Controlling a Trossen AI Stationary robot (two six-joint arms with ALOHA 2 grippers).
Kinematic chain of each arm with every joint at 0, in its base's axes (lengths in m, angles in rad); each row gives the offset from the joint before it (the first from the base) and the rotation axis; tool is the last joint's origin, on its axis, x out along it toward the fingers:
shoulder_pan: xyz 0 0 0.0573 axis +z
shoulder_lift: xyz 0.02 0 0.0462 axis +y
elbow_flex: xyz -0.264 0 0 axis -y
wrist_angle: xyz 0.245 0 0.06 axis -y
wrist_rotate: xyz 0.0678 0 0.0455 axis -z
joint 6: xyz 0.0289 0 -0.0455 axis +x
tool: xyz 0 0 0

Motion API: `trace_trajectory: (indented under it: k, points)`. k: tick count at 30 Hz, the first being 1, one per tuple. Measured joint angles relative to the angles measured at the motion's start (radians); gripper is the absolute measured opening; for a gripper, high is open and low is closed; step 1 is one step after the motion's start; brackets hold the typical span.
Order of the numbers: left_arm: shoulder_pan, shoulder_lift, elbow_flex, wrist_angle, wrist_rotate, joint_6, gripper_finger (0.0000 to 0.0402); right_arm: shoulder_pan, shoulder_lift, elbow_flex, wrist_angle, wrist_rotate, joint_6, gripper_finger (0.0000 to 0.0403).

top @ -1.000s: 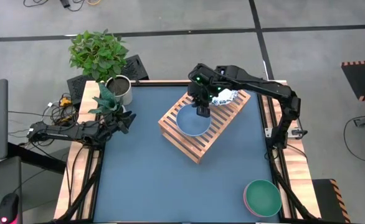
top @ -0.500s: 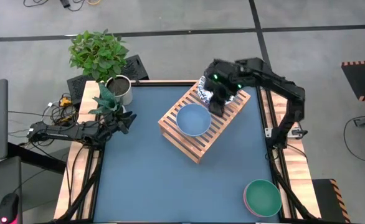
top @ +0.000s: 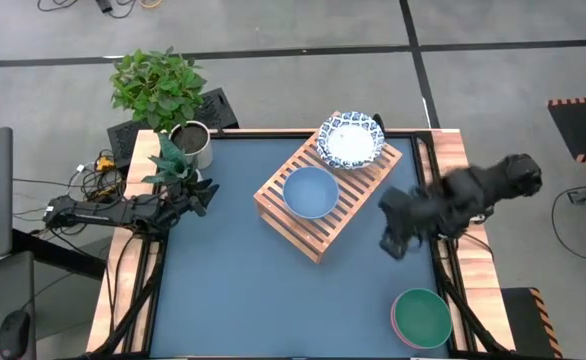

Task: Place and stack bowls onto a shelf
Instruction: Stack the green bowl on top of the blue bowl

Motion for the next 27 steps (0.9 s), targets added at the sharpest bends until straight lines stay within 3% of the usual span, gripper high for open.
trace_trajectory:
  k: [5,10,18,27]
  points:
    - [0.000,0.000,0.000,0.000,-0.001,0.000,0.0253,0.259,0.026,-0.133,0.030,0.018,0.415,0.0157]
    - [0.000,0.000,0.000,0.000,-0.010,0.000,0.0253,0.410,0.135,-0.161,0.097,0.010,0.616,0.0157]
    - [0.000,0.000,0.000,0.000,-0.013,-0.017,0.0253,0.484,0.296,-0.161,0.305,-0.011,0.753,0.0157]
    - [0.000,0.000,0.000,0.000,-0.014,-0.018,0.0253,0.515,0.368,-0.161,0.333,-0.104,0.890,0.0157]
